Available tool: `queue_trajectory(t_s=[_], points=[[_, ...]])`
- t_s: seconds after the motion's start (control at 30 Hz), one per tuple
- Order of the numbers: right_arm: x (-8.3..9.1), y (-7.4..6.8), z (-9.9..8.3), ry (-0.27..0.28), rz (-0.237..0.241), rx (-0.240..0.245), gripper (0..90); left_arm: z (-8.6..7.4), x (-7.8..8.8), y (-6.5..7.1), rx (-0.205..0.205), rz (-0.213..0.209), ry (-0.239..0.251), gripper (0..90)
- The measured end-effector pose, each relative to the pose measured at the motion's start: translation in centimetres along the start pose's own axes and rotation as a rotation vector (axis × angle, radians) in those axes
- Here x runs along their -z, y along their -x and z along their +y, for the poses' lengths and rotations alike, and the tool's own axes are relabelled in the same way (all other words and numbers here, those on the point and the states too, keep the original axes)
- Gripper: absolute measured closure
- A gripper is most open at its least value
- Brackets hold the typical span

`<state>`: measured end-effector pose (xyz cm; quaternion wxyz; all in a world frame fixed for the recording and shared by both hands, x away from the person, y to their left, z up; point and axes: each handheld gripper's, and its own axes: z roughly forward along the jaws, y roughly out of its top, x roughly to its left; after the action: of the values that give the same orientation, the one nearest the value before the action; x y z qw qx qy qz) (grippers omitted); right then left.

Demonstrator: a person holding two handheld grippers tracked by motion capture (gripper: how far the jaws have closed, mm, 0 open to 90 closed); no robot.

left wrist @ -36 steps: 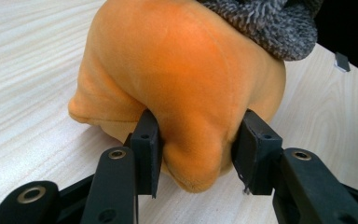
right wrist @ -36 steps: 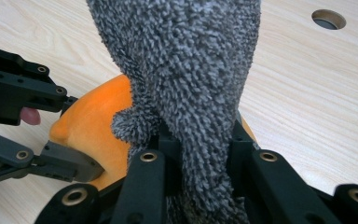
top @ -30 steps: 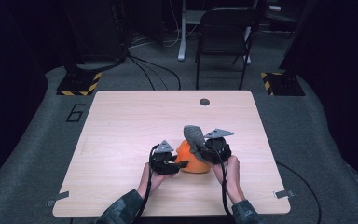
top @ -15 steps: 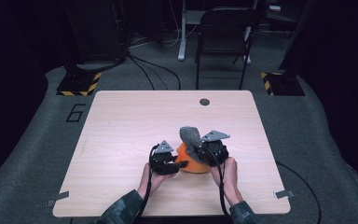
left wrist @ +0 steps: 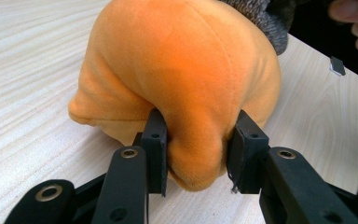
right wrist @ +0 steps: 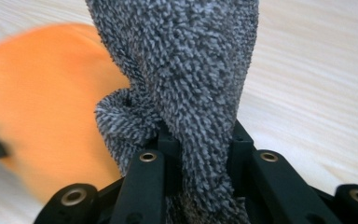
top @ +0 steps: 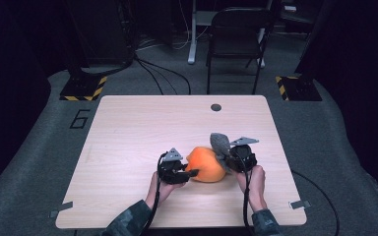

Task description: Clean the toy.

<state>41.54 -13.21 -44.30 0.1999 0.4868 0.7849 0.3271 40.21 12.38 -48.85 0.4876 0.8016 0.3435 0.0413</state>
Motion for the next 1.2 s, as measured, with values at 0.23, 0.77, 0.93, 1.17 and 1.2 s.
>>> queue_trajectory(t_s=[0.23, 0.77, 0.93, 1.17, 1.2], points=[[-2.7, 2.4, -1.9, -0.099, -0.028, -0.056, 74.0, 0.0, 0.0, -0.1, 0.002, -0.004, 0.002, 64.0], [3.9, 0.3, 1.6, 0.127, 0.056, -0.037, 74.1, 0.0, 0.0, 0.0, 0.003, 0.008, 0.001, 63.7], [3.4, -5.2, 2.6, 0.127, 0.153, 0.075, 74.0, 0.0, 0.0, 0.2, -0.023, 0.013, -0.009, 61.5], [0.8, -5.7, 1.7, 0.074, 0.119, 0.111, 74.8, 0.1, 0.2, -0.4, -0.04, 0.021, -0.037, 41.7], [0.7, -5.6, 1.6, 0.078, 0.12, 0.103, 74.8, 0.1, 0.2, -0.4, -0.039, 0.022, -0.037, 40.9]])
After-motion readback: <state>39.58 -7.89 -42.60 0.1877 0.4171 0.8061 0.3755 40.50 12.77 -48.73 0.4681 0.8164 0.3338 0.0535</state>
